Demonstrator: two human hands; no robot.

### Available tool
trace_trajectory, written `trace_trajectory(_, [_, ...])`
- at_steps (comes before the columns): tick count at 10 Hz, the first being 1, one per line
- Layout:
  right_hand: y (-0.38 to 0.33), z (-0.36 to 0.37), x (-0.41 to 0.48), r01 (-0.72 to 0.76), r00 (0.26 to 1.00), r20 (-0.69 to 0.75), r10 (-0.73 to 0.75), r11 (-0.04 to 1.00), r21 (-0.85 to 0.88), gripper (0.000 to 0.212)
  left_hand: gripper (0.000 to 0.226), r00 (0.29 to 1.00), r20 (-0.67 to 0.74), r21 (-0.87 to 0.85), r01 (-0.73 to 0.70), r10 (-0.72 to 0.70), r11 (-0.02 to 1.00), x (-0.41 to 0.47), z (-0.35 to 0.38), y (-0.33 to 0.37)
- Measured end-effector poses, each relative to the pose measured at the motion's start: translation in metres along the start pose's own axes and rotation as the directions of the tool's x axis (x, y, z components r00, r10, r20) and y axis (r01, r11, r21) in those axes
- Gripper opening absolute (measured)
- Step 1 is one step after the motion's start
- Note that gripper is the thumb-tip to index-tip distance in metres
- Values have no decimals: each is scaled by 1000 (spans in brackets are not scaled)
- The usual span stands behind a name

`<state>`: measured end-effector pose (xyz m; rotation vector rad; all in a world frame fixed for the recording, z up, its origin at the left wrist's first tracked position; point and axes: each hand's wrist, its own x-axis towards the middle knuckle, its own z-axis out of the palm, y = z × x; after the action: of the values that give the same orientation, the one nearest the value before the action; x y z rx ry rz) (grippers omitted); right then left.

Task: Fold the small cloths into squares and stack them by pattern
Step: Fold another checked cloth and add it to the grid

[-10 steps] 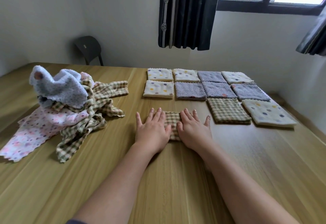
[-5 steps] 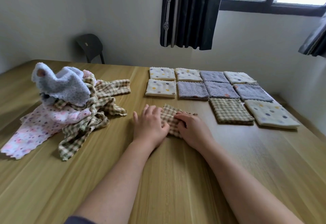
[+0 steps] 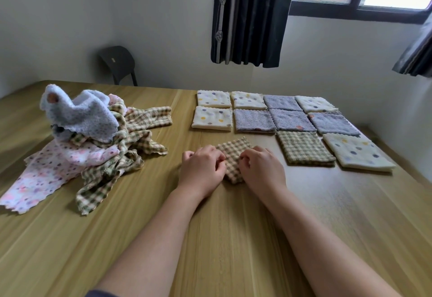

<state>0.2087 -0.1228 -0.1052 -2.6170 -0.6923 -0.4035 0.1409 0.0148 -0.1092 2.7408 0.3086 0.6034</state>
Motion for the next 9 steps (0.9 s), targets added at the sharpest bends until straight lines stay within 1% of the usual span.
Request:
trace_trajectory(1, [-1,-1,0,-27,1000,-6,27,1000,-13,25,41,993,111,-14,47,-45,999,-1,2,-1])
trace_trajectory(2, [-2,-2,-1,-20,999,-46,21,1000,23,23,51,998,60,-27,29,-28,999,-1,2,-1])
trace_trajectory(3, [-2,-3,-1,28,999,-45,-25,997,76,19,35,998,-37,-29,-48,47,998,0,-2,2])
trace_trajectory(4, [-1,-1,0,6,1000,13,-7,1000,27,21,28,995,95,-33,-22,25,999,-2,-1,5])
trace_trajectory(5, [-1,-1,0,-40,999,-1,40,999,16,23,43,975,222,-63,17,-3,998,-2,1,3])
trace_trajectory(6, [0,-2,-1,57,998,-27,-55,995,83,26,50,983,174,-68,75,-63,995,-1,-1,2])
trace_trajectory(7, [-3,1,-3,118,991,54,-121,991,58,30,52,968,172,24,179,-181,983,-1,-1,-1])
trace_trajectory(8, [2,4,2,25,998,58,-26,1000,15,30,50,947,225,49,225,-230,973,-2,1,-3])
trace_trajectory(9, [14,5,9,-48,998,46,47,999,5,28,50,948,219,45,228,-233,973,-1,1,-2])
